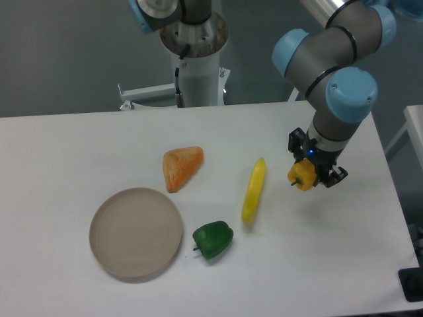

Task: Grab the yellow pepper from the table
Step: 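Lift the held yellow pepper up off the table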

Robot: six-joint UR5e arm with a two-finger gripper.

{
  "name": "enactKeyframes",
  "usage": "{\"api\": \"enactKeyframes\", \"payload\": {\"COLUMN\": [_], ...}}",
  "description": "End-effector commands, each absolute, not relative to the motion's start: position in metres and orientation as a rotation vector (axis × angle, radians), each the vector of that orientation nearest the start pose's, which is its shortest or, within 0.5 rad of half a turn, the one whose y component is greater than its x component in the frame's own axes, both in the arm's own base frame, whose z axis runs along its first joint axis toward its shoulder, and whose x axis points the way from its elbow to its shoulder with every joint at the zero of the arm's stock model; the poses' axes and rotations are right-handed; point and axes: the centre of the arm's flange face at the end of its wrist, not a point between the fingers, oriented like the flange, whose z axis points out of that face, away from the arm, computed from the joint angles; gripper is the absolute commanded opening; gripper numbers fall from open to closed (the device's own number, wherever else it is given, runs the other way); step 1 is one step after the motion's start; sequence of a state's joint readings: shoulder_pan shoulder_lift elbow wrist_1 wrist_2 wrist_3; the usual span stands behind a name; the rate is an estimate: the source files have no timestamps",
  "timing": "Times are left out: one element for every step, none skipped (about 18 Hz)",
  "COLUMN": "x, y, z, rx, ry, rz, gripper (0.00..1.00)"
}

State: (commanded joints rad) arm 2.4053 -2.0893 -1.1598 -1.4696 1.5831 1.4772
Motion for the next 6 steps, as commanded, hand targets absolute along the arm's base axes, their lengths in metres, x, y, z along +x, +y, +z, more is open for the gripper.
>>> {"api": "enactKeyframes", "payload": {"x": [-0.4290,-0.4294,-0.4296,-0.4294,-0.4287,-0.4286], "y": [0.5685,0.5689,0.5691,0.5691,0.5699,0.5698], "z": [0.3896,0.3892,0.3882,0.3874,0.3863,0.3856], "rx": [-2.993,-2.993,-2.994,-2.993,-2.994,-2.995], "ry": [0.996,0.996,0.994,0.996,0.997,0.995], "rz": [0.001,0.001,-0.001,-0.004,-0.006,-0.009], "gripper": [0.64,0.64,0.64,0.64,0.64,0.64]}}
